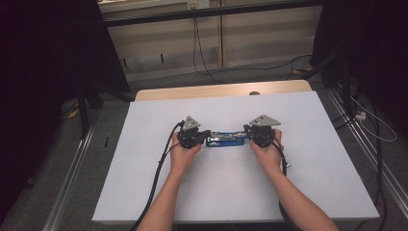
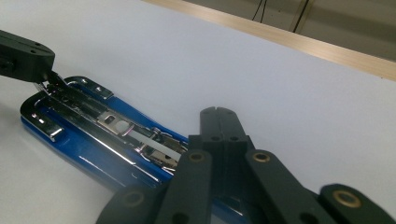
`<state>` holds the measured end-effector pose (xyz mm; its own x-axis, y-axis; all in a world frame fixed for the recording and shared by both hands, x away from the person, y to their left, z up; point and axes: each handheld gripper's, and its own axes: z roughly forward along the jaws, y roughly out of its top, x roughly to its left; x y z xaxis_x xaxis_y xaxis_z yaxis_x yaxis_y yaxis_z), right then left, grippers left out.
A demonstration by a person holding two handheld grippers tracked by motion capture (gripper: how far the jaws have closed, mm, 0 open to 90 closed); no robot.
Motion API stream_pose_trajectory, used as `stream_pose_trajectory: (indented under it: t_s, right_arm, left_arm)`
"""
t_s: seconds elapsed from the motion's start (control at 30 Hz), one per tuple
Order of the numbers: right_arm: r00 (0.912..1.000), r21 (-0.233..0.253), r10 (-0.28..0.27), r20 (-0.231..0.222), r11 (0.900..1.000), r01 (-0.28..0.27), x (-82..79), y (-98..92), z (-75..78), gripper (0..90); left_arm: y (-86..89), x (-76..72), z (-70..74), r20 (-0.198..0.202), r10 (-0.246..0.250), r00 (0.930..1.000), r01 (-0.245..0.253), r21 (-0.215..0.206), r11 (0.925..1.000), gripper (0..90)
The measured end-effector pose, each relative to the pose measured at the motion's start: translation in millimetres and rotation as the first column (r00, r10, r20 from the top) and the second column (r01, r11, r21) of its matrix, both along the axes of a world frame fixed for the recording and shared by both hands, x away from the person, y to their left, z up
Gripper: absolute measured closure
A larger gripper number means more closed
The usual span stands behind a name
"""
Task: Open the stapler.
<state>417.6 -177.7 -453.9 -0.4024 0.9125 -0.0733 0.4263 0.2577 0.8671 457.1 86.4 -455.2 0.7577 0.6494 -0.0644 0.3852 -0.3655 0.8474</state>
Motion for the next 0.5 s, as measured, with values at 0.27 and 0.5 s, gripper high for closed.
stream_pose_trajectory:
  t_s: [0.27, 0.5]
  right_arm:
    - [0.9998, -0.004, 0.013, -0.013, 1.0, -0.013, 1.1, -4.9, 2.0, 90.0]
    - [0.9995, 0.002, 0.023, -0.024, 1.0, -0.022, 0.3, -6.9, 2.1, 90.0]
  left_arm:
    - [-0.1, 0.1, 0.8, -0.005, 0.009, 0.9999, -0.01, -0.012, 0.9999, 90.0]
    - [-0.6, -0.5, 4.4, -0.017, 0.008, 0.9998, -0.009, -0.055, 0.9985, 88.0]
